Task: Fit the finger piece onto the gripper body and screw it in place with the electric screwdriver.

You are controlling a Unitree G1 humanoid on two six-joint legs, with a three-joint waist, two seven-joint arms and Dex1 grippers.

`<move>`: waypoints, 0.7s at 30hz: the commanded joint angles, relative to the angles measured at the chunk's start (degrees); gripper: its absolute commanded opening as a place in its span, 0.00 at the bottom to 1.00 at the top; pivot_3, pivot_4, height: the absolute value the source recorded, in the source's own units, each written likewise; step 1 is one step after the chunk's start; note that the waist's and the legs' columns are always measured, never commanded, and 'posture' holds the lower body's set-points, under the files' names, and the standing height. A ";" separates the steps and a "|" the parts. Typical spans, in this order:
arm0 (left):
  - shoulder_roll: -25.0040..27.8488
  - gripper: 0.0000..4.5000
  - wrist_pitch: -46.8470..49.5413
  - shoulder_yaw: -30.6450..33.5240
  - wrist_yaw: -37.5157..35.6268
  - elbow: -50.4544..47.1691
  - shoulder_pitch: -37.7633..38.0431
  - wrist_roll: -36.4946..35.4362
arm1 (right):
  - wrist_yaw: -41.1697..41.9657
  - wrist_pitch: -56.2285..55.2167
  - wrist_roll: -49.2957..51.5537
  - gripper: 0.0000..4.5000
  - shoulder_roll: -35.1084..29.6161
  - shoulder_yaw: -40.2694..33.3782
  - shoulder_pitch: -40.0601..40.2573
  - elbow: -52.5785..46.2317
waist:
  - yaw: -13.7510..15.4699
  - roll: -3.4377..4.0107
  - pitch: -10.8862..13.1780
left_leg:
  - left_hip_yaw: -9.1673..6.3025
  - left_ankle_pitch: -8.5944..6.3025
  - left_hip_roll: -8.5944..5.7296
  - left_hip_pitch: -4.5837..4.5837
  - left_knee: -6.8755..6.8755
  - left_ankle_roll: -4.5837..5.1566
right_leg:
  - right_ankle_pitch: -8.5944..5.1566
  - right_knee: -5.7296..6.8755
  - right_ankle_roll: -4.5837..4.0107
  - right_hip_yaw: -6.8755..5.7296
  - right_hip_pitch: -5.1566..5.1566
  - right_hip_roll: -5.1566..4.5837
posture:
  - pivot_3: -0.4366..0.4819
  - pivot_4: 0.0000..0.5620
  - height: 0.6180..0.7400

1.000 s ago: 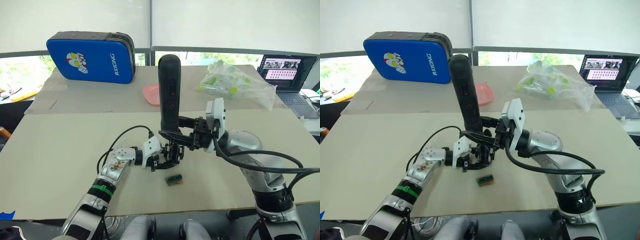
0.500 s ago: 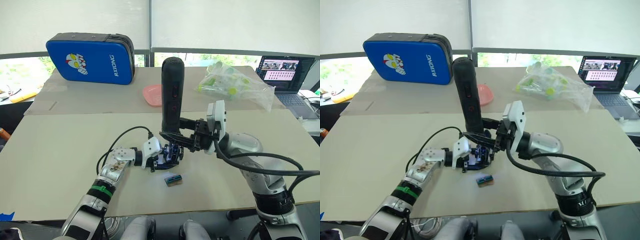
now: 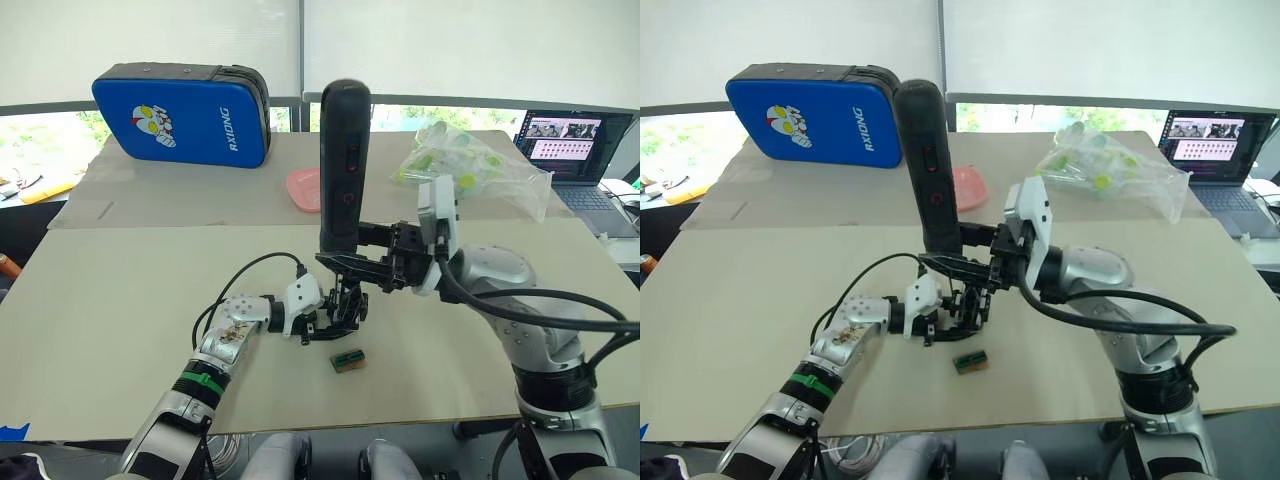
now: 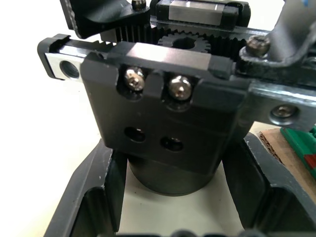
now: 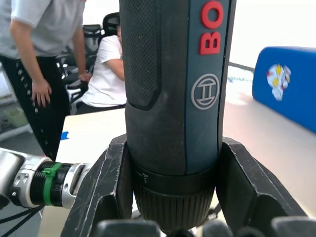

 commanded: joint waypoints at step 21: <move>15.98 0.99 -3.07 15.05 -11.13 -10.31 11.78 -14.87 | -5.09 5.60 29.00 0.42 -13.27 -19.77 1.72 -10.61 | -0.36 0.05 0.10 | 0.00 0.00 0.02 0.01 -0.23 0.00 | -0.01 -0.16 -0.03 0.04 -0.05 -0.06 | 0.48 0.27 1.00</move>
